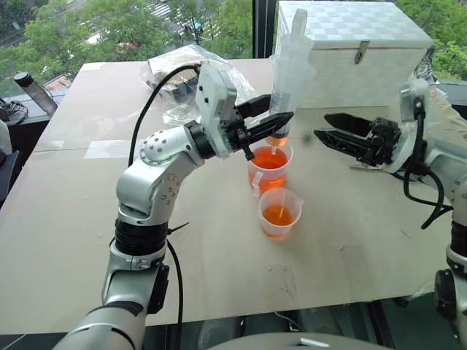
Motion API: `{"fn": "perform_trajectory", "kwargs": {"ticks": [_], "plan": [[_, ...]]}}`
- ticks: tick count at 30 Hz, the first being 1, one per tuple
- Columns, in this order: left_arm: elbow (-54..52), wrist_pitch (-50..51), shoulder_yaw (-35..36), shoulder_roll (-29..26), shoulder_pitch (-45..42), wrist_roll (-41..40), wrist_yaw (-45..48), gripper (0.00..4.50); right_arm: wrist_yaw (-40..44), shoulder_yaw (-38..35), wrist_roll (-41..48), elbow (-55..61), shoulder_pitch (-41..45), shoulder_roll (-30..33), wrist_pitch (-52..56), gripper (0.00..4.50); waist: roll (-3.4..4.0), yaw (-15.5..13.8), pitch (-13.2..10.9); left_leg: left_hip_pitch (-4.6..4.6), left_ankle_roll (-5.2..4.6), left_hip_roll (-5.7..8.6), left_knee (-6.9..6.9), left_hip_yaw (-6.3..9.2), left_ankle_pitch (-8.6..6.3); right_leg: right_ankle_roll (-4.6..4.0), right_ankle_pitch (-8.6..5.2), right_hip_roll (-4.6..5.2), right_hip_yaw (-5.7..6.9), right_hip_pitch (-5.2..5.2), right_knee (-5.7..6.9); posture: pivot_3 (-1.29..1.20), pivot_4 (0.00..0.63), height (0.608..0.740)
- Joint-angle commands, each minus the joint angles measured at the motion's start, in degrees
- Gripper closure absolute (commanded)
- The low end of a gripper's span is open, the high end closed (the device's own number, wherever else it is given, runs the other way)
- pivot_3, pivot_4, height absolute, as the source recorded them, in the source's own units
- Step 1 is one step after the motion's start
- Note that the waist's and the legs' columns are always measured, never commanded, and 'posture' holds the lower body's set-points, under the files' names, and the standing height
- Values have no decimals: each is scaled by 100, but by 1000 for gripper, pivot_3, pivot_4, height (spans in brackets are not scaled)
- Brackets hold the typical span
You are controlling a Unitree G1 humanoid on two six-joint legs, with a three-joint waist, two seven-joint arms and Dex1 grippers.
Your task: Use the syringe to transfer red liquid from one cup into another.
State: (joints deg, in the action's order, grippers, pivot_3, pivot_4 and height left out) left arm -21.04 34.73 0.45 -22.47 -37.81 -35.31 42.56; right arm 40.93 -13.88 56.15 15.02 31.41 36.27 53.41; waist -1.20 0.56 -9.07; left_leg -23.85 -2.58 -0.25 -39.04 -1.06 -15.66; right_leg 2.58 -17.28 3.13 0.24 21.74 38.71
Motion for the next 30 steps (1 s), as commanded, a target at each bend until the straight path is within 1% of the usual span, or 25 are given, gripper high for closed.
{"fn": "perform_trajectory", "kwargs": {"ticks": [1,7,11,15,17,20,26,30], "plan": [[-802,514,337,-143,211,-981,-25,3127,-44,-460,201,86,8,155,-108,639,1,17,0,0,0,0,0,1,0,0,0,0,0,0,-9,0,150,740],[-1305,713,234,-664,858,-1439,332,3127,84,-670,357,-81,77,379,-53,639,6,9,1,7,1,-1,0,-2,0,0,0,-3,-4,-2,-7,0,150,740],[-1435,506,-10,-851,1123,-1249,552,3127,29,-847,668,-275,471,466,28,639,6,0,1,8,0,-1,-3,-4,0,0,0,-3,-4,-4,-8,0,150,740],[-1395,143,-328,-812,1356,-853,627,3127,-9,-836,1076,-151,810,642,265,639,7,-12,0,6,0,-1,-1,-3,0,-1,0,-4,-3,-4,-13,0,150,740],[-1366,36,-462,-719,1444,-745,594,3127,-138,-827,1490,56,873,618,429,639,7,-11,0,6,0,-1,1,-3,0,-1,0,-4,-3,-4,-16,0,150,740],[-1230,-244,-644,-704,1562,-468,752,3127,-201,-797,2137,425,747,693,697,639,7,-12,0,3,-1,-1,1,-3,-1,-1,0,-3,-3,-4,-17,0,150,740],[-961,-603,-708,-632,1552,-224,839,3127,-488,-705,2648,763,505,837,833,639,7,-30,1,3,-8,-1,0,-2,-5,0,0,-2,-2,-6,-18,0,150,740],[-877,-711,-742,-568,1512,-130,858,3127,-868,-517,2522,855,515,827,767,639,7,-26,1,4,-9,-1,0,-1,-5,-1,0,-3,-1,-5,-17,0,150,740]]}}
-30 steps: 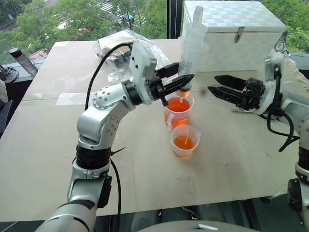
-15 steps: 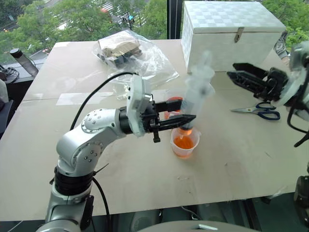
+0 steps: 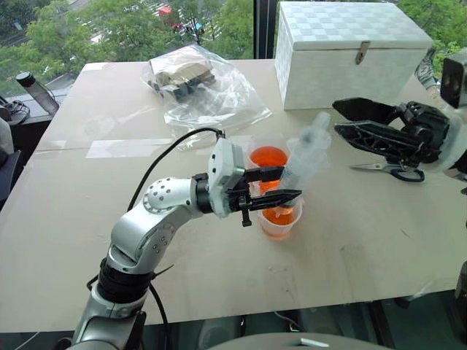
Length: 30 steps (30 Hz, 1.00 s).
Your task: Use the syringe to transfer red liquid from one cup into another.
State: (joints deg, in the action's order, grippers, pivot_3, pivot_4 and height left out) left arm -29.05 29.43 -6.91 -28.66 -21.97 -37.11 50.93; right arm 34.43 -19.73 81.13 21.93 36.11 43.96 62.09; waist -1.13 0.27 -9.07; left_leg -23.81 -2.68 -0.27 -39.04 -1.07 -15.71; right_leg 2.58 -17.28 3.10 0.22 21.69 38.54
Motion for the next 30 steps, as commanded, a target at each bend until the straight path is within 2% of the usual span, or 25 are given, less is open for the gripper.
{"fn": "perform_trajectory", "kwargs": {"ticks": [1,4,6,8,11,12,13,14,22,30], "plan": [[-61,-205,-27,61,-75,74,36,3127,-229,99,25,183,41,60,-121,639,0,7,0,0,0,0,0,0,0,0,0,0,0,0,0,0,150,740],[-11,-228,-67,95,-87,130,56,3127,-418,194,71,176,128,49,-145,639,0,9,0,-1,2,0,0,-1,1,0,0,0,-1,0,-1,0,150,740],[23,-256,-104,83,-104,201,94,3127,-512,267,104,197,184,42,-147,1147,0,9,0,-1,3,0,0,-1,2,0,0,0,-1,0,-1,0,150,740],[65,-282,-117,91,-119,244,118,3127,-659,332,238,217,267,-32,-182,1894,0,10,0,-1,3,0,0,0,2,0,0,0,0,0,-1,0,150,740],[104,-293,-128,109,-140,286,128,3127,-820,432,347,264,329,-70,-186,3292,0,12,0,-1,3,0,0,-1,2,0,0,0,0,0,-1,0,150,740],[103,-291,-137,125,-141,303,111,3127,-858,453,359,287,319,-65,-192,3884,0,13,0,-1,3,0,0,0,2,0,0,0,0,0,-1,0,150,740],[101,-284,-143,142,-143,320,89,3127,-886,468,379,302,306,-55,-202,4281,0,13,0,-1,3,0,0,0,2,0,0,0,0,0,-1,0,150,740],[101,-278,-151,158,-147,333,71,3127,-905,481,403,316,292,-45,-215,4436,0,11,0,-1,3,0,0,0,2,0,0,0,0,0,-1,0,150,740],[75,-239,-188,291,-133,336,-27,3127,-744,529,427,576,-144,139,-230,4436,0,0,0,-2,2,0,0,0,1,0,0,1,1,0,-2,0,150,740],[184,-321,-144,361,-144,330,57,3127,-370,799,24,861,-625,410,-319,4436,0,3,0,-1,-4,0,0,0,-2,0,0,1,1,0,-2,0,150,740]]}}
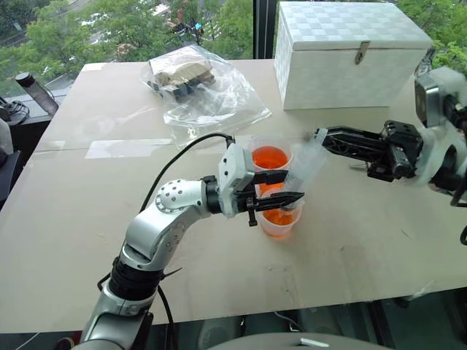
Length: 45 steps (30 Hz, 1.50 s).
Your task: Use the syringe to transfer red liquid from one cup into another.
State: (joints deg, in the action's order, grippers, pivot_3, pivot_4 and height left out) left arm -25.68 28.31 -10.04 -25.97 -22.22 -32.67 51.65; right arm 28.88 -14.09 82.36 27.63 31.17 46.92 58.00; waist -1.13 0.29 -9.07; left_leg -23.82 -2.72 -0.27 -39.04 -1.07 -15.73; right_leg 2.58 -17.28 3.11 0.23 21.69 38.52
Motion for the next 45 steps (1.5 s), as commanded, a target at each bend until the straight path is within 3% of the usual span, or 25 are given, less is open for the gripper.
{"fn": "perform_trajectory", "kwargs": {"ticks": [1,9,13,16,18,21,24,29,45], "plan": [[-150,-204,187,108,-105,-147,-14,3127,230,291,-210,320,-177,141,79,4436,0,0,0,0,0,0,0,0,0,0,0,0,0,0,0,0,150,740],[-191,-210,265,104,-66,-180,-18,3127,390,477,-560,334,-324,129,-64,4436,0,1,0,0,2,0,0,0,1,0,0,0,0,0,0,0,150,740],[-207,-226,275,105,-39,-183,-15,3127,145,272,-27,24,-119,-162,-186,4436,-1,2,0,0,3,0,0,1,2,0,0,0,0,0,-1,0,150,740],[-203,-239,293,110,-28,-172,0,3127,116,82,421,-227,38,-196,-162,3510,-1,7,0,0,7,0,0,1,4,0,0,0,0,0,0,0,150,740],[-153,-269,313,122,-28,-159,21,3127,219,-62,583,-385,76,-152,-183,2603,-1,4,0,0,7,0,0,1,4,0,0,0,1,0,-1,0,150,740],[-5,-360,343,149,-62,-122,47,3127,595,-302,350,-648,-109,40,-249,1160,-1,-23,0,-1,6,0,0,1,3,0,0,0,2,-2,-2,0,150,740],[102,-420,389,147,-89,-111,92,3127,998,-458,142,-778,-355,260,-234,55,-1,-68,0,-1,2,0,-1,0,1,0,0,1,2,-2,-4,0,150,740],[140,-439,448,155,-99,-202,126,3127,1573,-115,-563,-497,-784,361,-356,55,-1,-90,1,-1,-9,0,-1,0,-5,0,0,-1,2,-1,-3,0,150,740],[143,-453,310,149,-58,-137,118,3127,619,1092,-1830,306,-330,-1379,-1065,55,1,-96,1,1,8,-1,-5,4,5,0,0,-3,3,0,2,0,150,740]]}}
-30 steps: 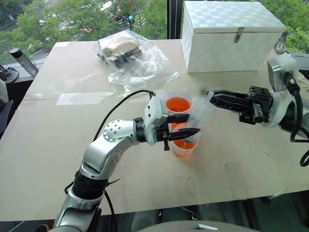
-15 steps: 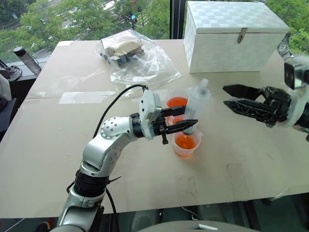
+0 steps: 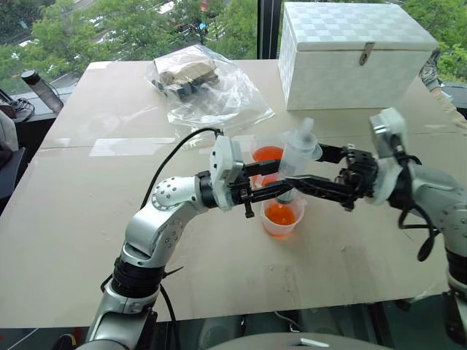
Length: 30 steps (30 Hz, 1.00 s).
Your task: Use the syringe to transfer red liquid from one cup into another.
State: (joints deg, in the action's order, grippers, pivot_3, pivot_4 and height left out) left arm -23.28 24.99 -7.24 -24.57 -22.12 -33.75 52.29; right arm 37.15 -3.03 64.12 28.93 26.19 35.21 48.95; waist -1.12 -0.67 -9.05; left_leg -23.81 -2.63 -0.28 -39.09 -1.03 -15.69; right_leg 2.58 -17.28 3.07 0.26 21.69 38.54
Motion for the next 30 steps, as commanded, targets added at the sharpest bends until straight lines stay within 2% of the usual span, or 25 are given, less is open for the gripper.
{"fn": "perform_trajectory", "kwargs": {"ticks": [1,2,4,9,10,11,12,13,16,17,20,26,30], "plan": [[-79,-125,30,6,-75,-30,64,3127,-251,-15,21,171,189,-286,-156,55,0,0,0,0,0,0,0,0,0,0,0,0,0,0,0,0,150,740],[-60,-130,31,4,-82,-29,74,3127,-304,-7,34,160,214,-360,-142,55,0,1,0,0,0,0,-1,0,0,0,0,0,0,0,0,0,150,740],[-33,-121,35,-3,-89,-43,99,3127,-448,38,-27,103,268,-510,-122,575,0,1,0,0,0,0,0,-1,0,0,0,0,1,0,0,0,150,740],[-76,-68,55,-12,-90,-73,96,3127,-430,51,-29,95,276,-490,0,2757,0,-3,0,0,0,0,0,0,0,0,0,1,2,0,0,0,150,740],[-91,-49,61,-16,-89,-87,91,3127,-409,63,-48,101,271,-458,10,2910,0,0,0,0,0,1,0,0,0,0,0,1,2,0,0,0,150,740],[-110,5,72,-30,-86,-131,89,3127,-396,82,-73,109,266,-432,18,2921,0,3,0,0,0,1,0,0,0,0,0,1,2,0,0,0,150,740],[-133,64,77,-52,-82,-182,103,2193,-403,85,-85,113,262,-423,20,2921,0,4,0,0,0,0,0,0,0,0,0,0,2,0,1,0,150,740],[-150,88,79,-65,-77,-200,101,1943,-410,82,-86,116,259,-421,23,2921,1,4,0,1,0,0,0,1,0,0,0,0,2,0,1,0,150,740],[-178,6,87,-53,-59,-46,-88,326,-423,19,-16,115,262,-418,59,2921,1,7,0,1,0,0,0,1,0,0,0,0,2,0,2,0,150,740],[-198,11,94,-84,-49,-35,-105,40,-412,-30,32,113,265,-397,72,2921,1,7,0,1,0,1,0,1,0,0,0,0,1,0,2,0,150,740],[-298,71,260,-168,-53,-140,-167,40,-449,-255,320,47,308,-358,119,2921,1,6,0,1,0,1,0,1,0,0,0,0,2,0,2,0,150,740],[-883,797,1144,-470,-448,-1134,-804,40,-771,-806,1142,-169,556,-283,179,2921,0,18,0,0,0,0,0,2,0,0,0,2,2,1,3,0,150,740],[-819,1438,2001,-770,-857,-1934,-1691,40,-1154,-1393,2137,-760,810,231,452,2921,0,11,0,0,0,1,-3,3,0,0,0,2,4,-1,4,0,150,740]]}}
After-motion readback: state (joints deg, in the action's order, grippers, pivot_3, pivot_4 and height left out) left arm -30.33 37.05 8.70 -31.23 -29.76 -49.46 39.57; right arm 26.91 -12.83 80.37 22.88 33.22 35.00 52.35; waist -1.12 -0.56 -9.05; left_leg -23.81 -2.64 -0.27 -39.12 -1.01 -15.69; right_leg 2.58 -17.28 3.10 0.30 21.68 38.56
